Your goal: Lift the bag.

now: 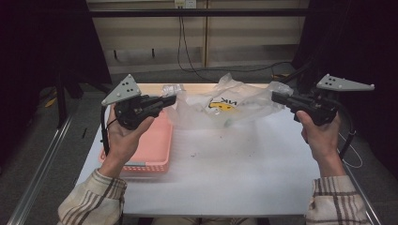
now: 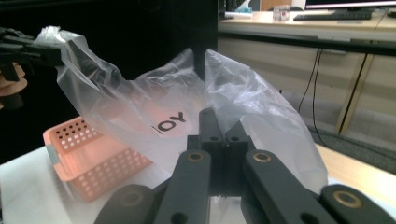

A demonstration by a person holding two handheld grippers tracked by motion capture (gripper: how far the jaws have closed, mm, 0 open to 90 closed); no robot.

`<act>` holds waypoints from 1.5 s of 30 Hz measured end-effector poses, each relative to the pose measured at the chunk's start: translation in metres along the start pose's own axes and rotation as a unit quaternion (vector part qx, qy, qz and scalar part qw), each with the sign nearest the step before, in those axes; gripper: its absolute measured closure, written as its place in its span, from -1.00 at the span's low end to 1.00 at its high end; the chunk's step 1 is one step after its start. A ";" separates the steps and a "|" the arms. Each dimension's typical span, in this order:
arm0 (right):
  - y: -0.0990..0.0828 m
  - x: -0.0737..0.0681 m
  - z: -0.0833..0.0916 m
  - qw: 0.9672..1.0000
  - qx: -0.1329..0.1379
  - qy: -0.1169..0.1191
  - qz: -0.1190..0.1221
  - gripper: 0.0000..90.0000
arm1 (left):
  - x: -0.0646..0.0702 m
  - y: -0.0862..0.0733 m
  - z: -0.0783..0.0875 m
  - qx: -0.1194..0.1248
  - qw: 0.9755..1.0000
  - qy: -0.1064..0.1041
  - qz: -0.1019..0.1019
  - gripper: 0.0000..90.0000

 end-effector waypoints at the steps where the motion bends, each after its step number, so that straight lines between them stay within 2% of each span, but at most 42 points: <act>1: 0.003 0.000 0.000 1.000 0.002 -0.001 0.002 1.00 | 0.000 0.004 0.002 0.004 1.000 0.002 -0.002 1.00; 8: 0.035 -0.004 0.004 0.999 0.035 -0.008 0.025 1.00 | -0.007 0.029 0.007 0.029 0.999 0.014 -0.006 1.00; 13: 0.047 -0.004 -0.003 0.999 0.042 -0.012 0.030 1.00 | -0.010 0.046 0.006 0.034 0.999 0.024 -0.016 1.00; 19: 0.074 -0.001 0.003 0.997 0.065 -0.017 0.034 1.00 | -0.014 0.073 0.013 0.054 0.998 0.034 -0.023 1.00; 23: 0.092 0.003 0.007 0.996 0.073 -0.023 0.038 1.00 | -0.013 0.085 0.015 0.060 0.997 0.038 -0.021 1.00; 25: 0.097 0.006 0.005 0.997 0.067 -0.029 0.038 1.00 | -0.012 0.088 0.013 0.059 0.998 0.036 -0.013 1.00; 30: 0.103 0.010 -0.006 0.997 0.055 -0.030 0.037 1.00 | -0.012 0.091 0.009 0.055 0.998 0.039 -0.011 1.00; 34: 0.112 0.008 -0.007 0.997 0.067 -0.022 0.035 1.00 | -0.013 0.097 0.012 0.062 0.997 0.038 -0.010 1.00; 36: 0.116 0.006 -0.007 0.997 0.065 -0.027 0.045 1.00 | -0.013 0.099 0.014 0.068 0.997 0.039 -0.005 1.00; 37: 0.115 0.005 -0.008 0.997 0.058 -0.029 0.048 1.00 | -0.014 0.097 0.014 0.063 0.997 0.042 -0.007 1.00; 38: 0.113 0.006 -0.009 0.997 0.054 -0.032 0.051 1.00 | -0.017 0.093 0.012 0.055 0.997 0.047 -0.010 1.00; 41: 0.099 0.014 -0.012 0.997 0.040 -0.042 0.045 1.00 | -0.023 0.079 0.005 0.043 0.998 0.052 0.006 1.00; 45: 0.071 0.029 -0.019 0.998 0.016 -0.054 0.024 1.00 | -0.031 0.054 -0.009 0.011 0.998 0.068 0.000 1.00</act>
Point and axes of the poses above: each handheld gripper's, and its own axes: z roughly backward along the jaws, y roughly out of its top, x roughly to its right, the point moved 7 cm from there along -z, roughly forward along the jaws, and after that the axes turned 2 degrees about z, right-handed, at the moved point
